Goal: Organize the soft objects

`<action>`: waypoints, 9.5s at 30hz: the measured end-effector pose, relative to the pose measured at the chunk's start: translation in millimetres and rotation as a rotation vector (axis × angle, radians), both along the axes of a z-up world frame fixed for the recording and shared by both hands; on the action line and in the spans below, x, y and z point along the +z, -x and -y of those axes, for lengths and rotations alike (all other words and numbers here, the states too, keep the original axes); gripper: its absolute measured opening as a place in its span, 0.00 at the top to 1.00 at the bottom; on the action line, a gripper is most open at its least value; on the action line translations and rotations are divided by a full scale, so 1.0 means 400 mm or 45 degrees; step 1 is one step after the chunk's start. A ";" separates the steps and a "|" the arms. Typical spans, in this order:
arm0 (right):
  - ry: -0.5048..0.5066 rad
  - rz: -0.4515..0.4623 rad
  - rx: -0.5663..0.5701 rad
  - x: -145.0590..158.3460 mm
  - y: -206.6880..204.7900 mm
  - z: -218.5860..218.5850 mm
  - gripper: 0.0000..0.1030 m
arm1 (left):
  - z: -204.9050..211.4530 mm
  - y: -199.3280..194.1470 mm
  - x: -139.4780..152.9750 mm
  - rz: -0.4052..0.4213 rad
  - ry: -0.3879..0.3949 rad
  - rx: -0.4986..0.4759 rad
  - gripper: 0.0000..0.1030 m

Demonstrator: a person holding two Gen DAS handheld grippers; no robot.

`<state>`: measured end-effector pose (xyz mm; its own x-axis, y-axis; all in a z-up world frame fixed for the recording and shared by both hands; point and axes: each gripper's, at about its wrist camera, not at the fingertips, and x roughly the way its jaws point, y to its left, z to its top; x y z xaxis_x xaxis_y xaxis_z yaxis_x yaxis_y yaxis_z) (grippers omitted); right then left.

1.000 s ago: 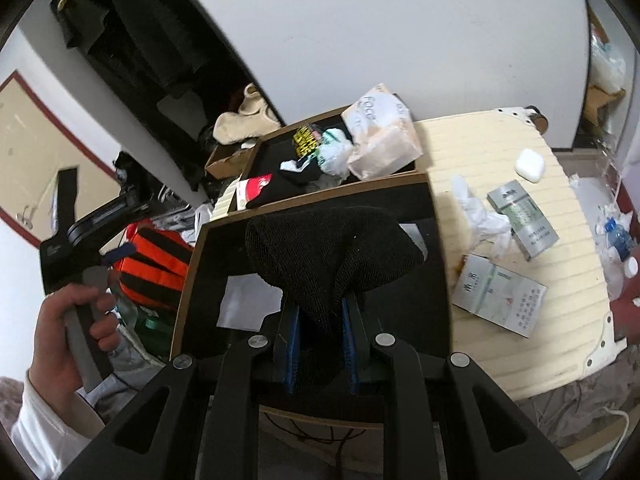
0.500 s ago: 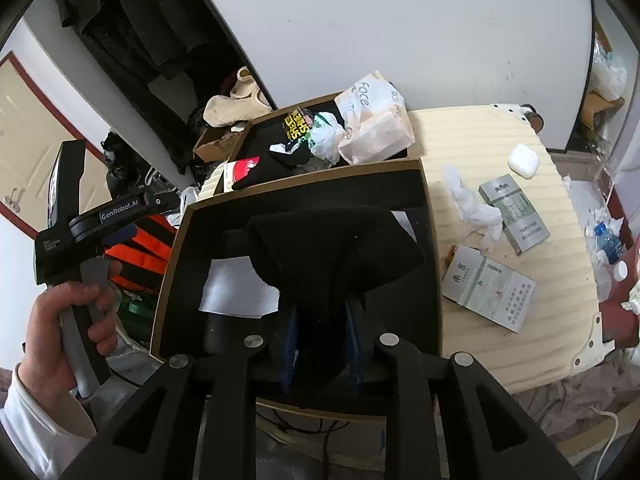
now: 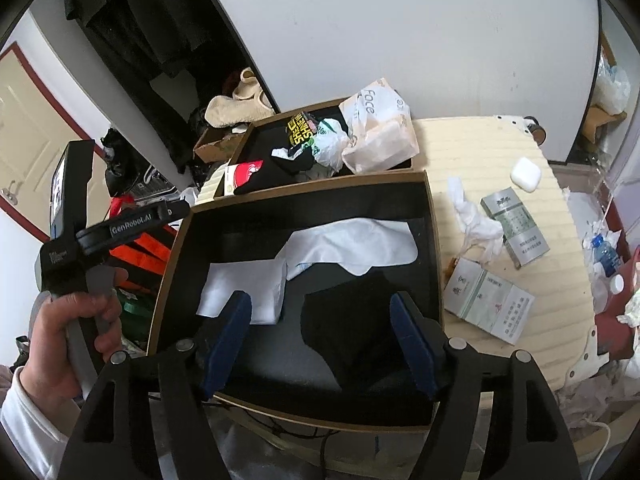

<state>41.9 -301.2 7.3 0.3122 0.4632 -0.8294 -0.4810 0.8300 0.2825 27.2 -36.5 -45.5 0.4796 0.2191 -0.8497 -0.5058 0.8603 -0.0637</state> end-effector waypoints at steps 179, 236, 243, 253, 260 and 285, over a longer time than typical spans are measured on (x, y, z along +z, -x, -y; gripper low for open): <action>1.486 0.748 0.308 -0.125 0.227 -0.145 0.18 | 0.037 0.046 0.157 0.237 -0.027 -0.234 0.02; 1.555 0.903 0.339 -0.139 0.286 -0.156 0.01 | 0.028 0.043 0.164 0.246 -0.015 -0.220 0.02; 1.574 0.928 0.375 -0.147 0.296 -0.164 0.01 | 0.027 0.043 0.164 0.246 -0.013 -0.218 0.02; 1.531 0.967 0.383 -0.133 0.307 -0.183 0.01 | 0.023 0.048 0.164 0.255 -0.013 -0.218 0.02; 1.468 1.017 0.330 -0.114 0.327 -0.217 0.01 | 0.007 0.057 0.171 0.278 0.016 -0.182 0.02; 1.436 1.306 0.371 -0.135 0.426 -0.308 0.01 | -0.020 0.070 0.185 0.318 0.073 -0.118 0.02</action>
<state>-128.4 -178.2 -46.8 0.9579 -0.0888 -0.2730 -0.2476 0.2255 -0.9422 -0.7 -28.6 28.6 0.6914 0.1192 -0.7125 -0.3874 0.8937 -0.2264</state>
